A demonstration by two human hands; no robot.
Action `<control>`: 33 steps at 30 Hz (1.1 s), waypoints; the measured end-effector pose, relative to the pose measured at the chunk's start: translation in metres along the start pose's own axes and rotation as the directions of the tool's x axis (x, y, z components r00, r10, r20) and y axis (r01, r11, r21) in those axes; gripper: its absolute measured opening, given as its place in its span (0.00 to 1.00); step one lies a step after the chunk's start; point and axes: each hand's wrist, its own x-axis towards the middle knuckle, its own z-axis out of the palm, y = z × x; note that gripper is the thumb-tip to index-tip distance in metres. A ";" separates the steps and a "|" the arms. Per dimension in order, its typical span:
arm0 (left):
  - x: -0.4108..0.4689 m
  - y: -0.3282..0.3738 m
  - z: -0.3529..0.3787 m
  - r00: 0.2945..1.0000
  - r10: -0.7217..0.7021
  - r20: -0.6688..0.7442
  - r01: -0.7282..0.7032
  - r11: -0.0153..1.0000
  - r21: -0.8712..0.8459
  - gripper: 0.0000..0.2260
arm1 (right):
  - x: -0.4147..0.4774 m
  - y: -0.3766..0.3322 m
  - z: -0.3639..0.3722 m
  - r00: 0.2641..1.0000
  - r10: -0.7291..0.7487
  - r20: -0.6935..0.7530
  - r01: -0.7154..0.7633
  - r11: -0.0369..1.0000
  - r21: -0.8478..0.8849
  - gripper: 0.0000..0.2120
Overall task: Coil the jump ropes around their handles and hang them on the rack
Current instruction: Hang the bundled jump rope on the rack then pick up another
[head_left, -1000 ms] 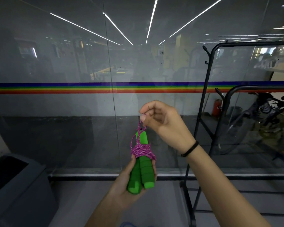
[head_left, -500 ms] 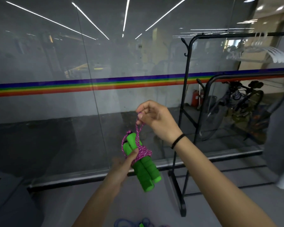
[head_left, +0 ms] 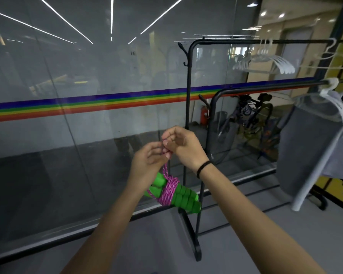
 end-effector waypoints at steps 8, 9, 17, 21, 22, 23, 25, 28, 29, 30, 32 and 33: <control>0.105 -0.039 0.074 0.998 -0.055 -0.034 0.054 0.998 -0.025 0.07 | 0.071 0.064 -0.079 0.982 0.053 -0.179 -0.082 0.985 -0.153 0.13; 0.118 -0.042 0.083 0.997 -0.076 -0.029 0.075 0.997 -0.029 0.07 | 0.080 0.072 -0.090 0.977 0.057 -0.204 -0.095 0.978 -0.184 0.12; 0.226 -0.061 0.150 0.993 -0.098 -0.060 0.101 0.994 0.047 0.09 | 0.149 0.128 -0.144 0.930 0.065 -0.362 -0.219 0.889 -0.402 0.08; 0.267 -0.071 0.173 0.992 -0.105 -0.069 0.109 0.993 0.048 0.09 | 0.177 0.144 -0.155 0.925 0.048 -0.378 -0.230 0.862 -0.452 0.06; 0.276 -0.075 0.177 0.992 -0.108 -0.070 0.111 0.993 0.049 0.08 | 0.182 0.148 -0.157 0.929 0.046 -0.367 -0.229 0.850 -0.474 0.04; 0.284 -0.079 0.180 0.992 -0.109 -0.070 0.113 0.992 0.053 0.08 | 0.186 0.152 -0.158 0.932 0.041 -0.360 -0.230 0.836 -0.499 0.02; 0.296 -0.086 0.184 0.990 -0.126 -0.070 0.131 0.989 0.062 0.08 | 0.191 0.157 -0.160 0.937 0.028 -0.348 -0.235 0.789 -0.567 0.04; 0.302 -0.095 0.189 0.981 -0.185 -0.054 0.186 0.983 0.004 0.07 | 0.194 0.160 -0.160 0.941 0.001 -0.337 -0.238 0.711 -0.661 0.07; 0.302 -0.097 0.190 0.977 -0.207 -0.044 0.206 0.978 -0.030 0.07 | 0.194 0.161 -0.160 0.942 -0.008 -0.336 -0.237 0.694 -0.680 0.08; 0.303 -0.100 0.192 0.973 -0.227 -0.035 0.225 0.973 -0.058 0.07 | 0.194 0.162 -0.159 0.942 -0.015 -0.335 -0.236 0.680 -0.694 0.09; 0.303 -0.106 0.194 0.968 -0.250 -0.003 0.249 0.965 -0.079 0.08 | 0.193 0.164 -0.160 0.942 -0.029 -0.334 -0.229 0.672 -0.704 0.08; 0.302 -0.107 0.195 0.967 -0.252 0.024 0.253 0.965 -0.068 0.10 | 0.192 0.166 -0.160 0.942 -0.037 -0.333 -0.223 0.673 -0.706 0.07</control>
